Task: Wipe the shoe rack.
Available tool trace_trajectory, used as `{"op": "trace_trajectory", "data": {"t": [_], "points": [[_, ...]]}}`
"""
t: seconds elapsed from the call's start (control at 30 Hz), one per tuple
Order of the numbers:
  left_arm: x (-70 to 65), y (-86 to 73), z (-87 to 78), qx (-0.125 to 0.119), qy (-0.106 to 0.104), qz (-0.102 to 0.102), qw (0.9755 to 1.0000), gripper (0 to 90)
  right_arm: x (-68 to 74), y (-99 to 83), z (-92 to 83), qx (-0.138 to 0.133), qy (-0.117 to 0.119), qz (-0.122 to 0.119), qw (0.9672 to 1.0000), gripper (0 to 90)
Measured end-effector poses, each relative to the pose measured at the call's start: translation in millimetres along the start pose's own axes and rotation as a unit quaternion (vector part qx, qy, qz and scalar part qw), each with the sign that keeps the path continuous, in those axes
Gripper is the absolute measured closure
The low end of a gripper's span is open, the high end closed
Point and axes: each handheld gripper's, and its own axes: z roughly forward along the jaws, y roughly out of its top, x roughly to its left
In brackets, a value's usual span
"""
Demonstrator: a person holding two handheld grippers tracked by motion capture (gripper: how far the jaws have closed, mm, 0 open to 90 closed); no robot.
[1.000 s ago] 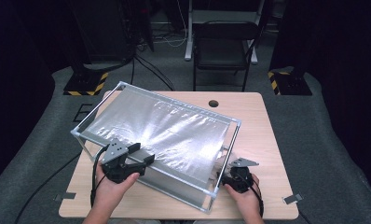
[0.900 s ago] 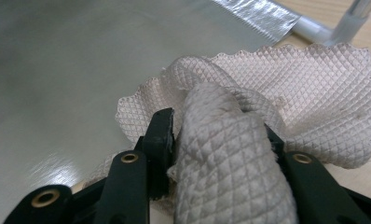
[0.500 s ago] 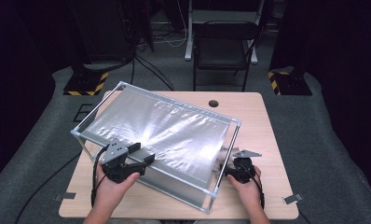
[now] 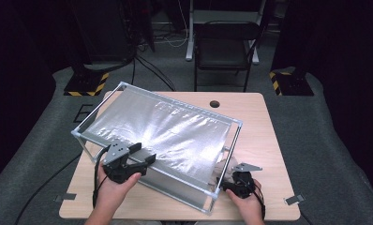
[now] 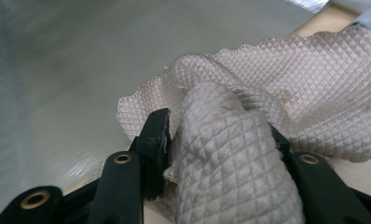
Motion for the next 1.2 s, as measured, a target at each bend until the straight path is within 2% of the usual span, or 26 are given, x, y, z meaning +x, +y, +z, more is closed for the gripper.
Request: {"op": "trace_trajectory", "data": {"t": [0.07,0.1,0.13,0.2,0.33,0.5,0.67,0.8,1.0,1.03,1.07,1.13,1.17,1.2], "points": [[0.2,-0.1,0.0,0.000,0.000,0.000,1.0000,30.9,4.5,-4.0,-3.0,0.003,0.009,-0.005,0.9999,55.1],[0.2,-0.2,-0.1,0.000,0.000,0.000,1.0000,30.9,8.1,-6.4,-4.0,0.002,0.010,0.002,0.9999,55.0],[0.3,-0.2,-0.2,0.000,0.000,0.001,1.0000,30.9,10.1,-8.9,-5.4,0.001,0.015,-0.011,0.9998,55.0],[0.1,-0.3,0.1,-0.003,0.001,-0.002,1.0000,30.9,14.4,-11.9,-7.6,0.004,0.020,-0.014,0.9997,54.9],[0.2,-0.4,-0.1,-0.002,0.001,-0.002,1.0000,31.0,25.1,-19.1,-11.4,0.004,0.023,-0.015,0.9996,54.5],[0.1,-0.5,-0.4,-0.002,0.001,-0.002,1.0000,31.0,30.9,-24.2,-14.5,0.005,0.032,-0.025,0.9991,54.3],[0.1,-0.5,-0.5,-0.002,0.001,-0.002,1.0000,31.0,24.6,-19.2,-11.9,0.007,0.030,-0.026,0.9992,54.0],[0.3,-0.5,-0.3,-0.002,0.001,-0.002,1.0000,31.0,15.1,-12.9,-6.9,-0.002,0.018,-0.022,0.9996,54.2],[0.4,-0.6,-0.4,-0.002,0.000,-0.002,1.0000,31.0,1.0,-1.5,-0.1,-0.002,0.002,-0.012,0.9999,54.3],[0.4,-0.7,-0.4,-0.002,0.000,-0.002,1.0000,31.0,-2.3,0.4,1.3,-0.005,-0.002,-0.020,0.9998,54.3],[0.4,-0.8,-0.3,-0.003,0.000,-0.002,1.0000,31.0,-3.5,2.1,2.1,-0.003,-0.002,-0.013,0.9999,54.4],[0.5,-0.8,-0.2,-0.003,-0.001,-0.002,1.0000,31.0,-8.1,6.4,4.7,-0.003,-0.009,-0.021,0.9997,54.3],[0.6,-0.9,-0.2,-0.003,-0.001,-0.002,1.0000,31.0,-8.9,8.0,5.8,-0.002,-0.014,-0.012,0.9998,54.3],[0.6,-0.9,-0.2,-0.003,-0.001,-0.002,1.0000,31.0,-11.3,9.9,6.9,-0.002,-0.017,-0.013,0.9998,54.3]]}}
